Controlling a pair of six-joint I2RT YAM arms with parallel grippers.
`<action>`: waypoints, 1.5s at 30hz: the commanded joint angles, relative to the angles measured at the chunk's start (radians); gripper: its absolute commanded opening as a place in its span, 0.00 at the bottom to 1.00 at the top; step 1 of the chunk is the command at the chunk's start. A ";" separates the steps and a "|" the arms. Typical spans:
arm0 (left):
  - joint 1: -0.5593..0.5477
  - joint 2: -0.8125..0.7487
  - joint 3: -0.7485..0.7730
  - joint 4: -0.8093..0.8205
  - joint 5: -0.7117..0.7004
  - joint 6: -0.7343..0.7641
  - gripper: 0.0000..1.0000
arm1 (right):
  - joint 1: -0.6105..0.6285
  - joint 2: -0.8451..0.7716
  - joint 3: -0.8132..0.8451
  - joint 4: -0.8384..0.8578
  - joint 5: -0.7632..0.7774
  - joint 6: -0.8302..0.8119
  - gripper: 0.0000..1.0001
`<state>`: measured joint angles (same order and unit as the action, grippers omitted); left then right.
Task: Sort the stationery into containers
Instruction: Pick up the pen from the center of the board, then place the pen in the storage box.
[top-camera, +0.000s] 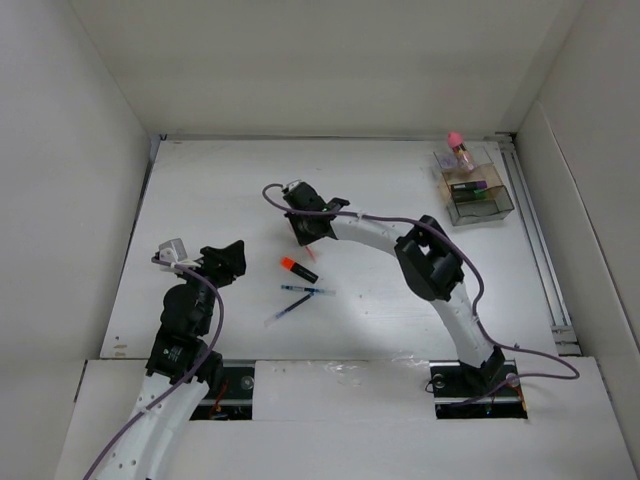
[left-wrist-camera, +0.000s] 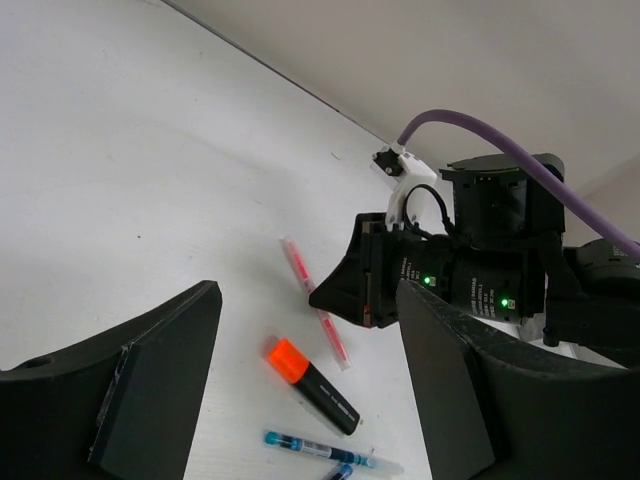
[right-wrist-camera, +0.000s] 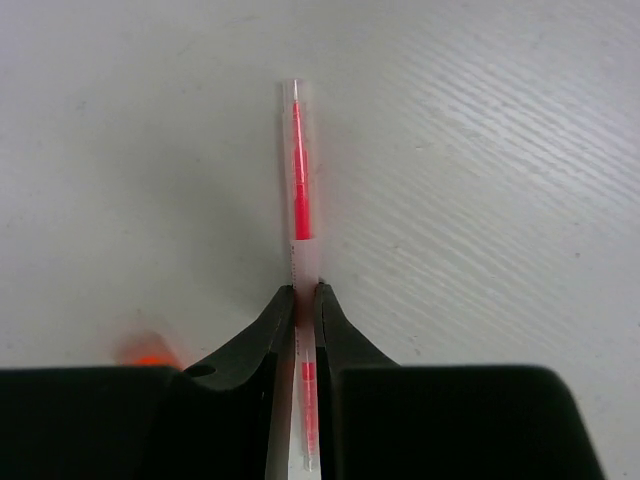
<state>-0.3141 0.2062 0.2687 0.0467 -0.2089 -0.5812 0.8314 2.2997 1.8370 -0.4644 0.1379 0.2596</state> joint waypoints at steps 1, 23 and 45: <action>-0.005 -0.001 0.023 0.035 0.014 -0.002 0.67 | -0.025 -0.040 -0.054 0.035 0.064 0.027 0.00; -0.005 0.094 0.014 0.102 0.129 -0.002 0.67 | -0.695 -0.960 -0.878 0.593 0.020 0.915 0.00; -0.005 0.085 0.014 0.102 0.138 -0.002 0.67 | -1.117 -0.878 -1.059 0.756 -0.112 1.173 0.00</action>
<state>-0.3141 0.2989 0.2687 0.0971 -0.0795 -0.5850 -0.2646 1.4017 0.7380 0.2134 0.0807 1.4014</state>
